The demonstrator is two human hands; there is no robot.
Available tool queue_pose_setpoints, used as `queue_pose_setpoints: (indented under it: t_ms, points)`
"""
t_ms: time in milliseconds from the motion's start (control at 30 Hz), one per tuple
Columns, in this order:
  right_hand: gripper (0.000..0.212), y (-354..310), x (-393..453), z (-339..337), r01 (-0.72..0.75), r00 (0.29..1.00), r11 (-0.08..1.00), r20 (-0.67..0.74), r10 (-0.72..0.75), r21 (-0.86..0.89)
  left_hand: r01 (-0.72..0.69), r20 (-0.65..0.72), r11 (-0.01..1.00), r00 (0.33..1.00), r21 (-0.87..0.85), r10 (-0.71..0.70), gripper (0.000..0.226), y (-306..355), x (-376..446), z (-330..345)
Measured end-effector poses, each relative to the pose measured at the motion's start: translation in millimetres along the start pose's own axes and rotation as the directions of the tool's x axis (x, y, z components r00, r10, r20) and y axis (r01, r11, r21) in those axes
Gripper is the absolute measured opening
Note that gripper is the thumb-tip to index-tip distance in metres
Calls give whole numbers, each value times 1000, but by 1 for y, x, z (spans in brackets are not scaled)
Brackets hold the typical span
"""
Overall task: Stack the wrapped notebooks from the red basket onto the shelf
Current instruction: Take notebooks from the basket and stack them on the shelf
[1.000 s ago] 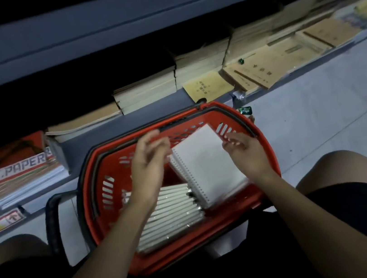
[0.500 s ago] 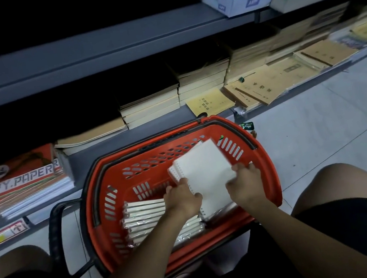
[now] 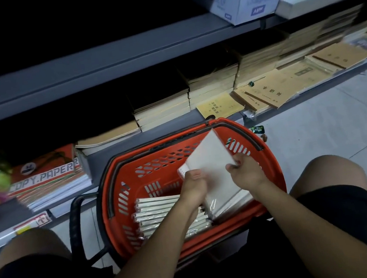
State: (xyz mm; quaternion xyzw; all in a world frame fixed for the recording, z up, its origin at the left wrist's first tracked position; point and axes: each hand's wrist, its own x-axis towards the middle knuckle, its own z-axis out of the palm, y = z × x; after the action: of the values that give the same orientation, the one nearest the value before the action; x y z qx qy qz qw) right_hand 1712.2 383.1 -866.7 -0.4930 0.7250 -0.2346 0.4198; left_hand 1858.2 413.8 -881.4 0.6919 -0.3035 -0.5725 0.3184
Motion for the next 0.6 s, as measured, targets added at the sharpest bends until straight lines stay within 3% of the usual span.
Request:
queue_pose_setpoints:
  t_ms: [167,300,400,600]
  points:
    - [10,-45,-27,-36,-20,1000,928,0,22,371,-129,-166,989,976,66,139,52,29,-11,-29]
    - [16,-89,-49,-59,104,990,878,37,-137,468,-291,-117,942,955,-165,274,23,68,-39,-64]
    - [16,-122,-60,-63,152,973,834,68,-220,530,-393,-171,881,918,-262,358,24,94,-58,-90]
    - [19,-181,-63,-44,276,950,804,-20,-313,527,-486,-230,790,873,-372,429,31,133,-68,-132]
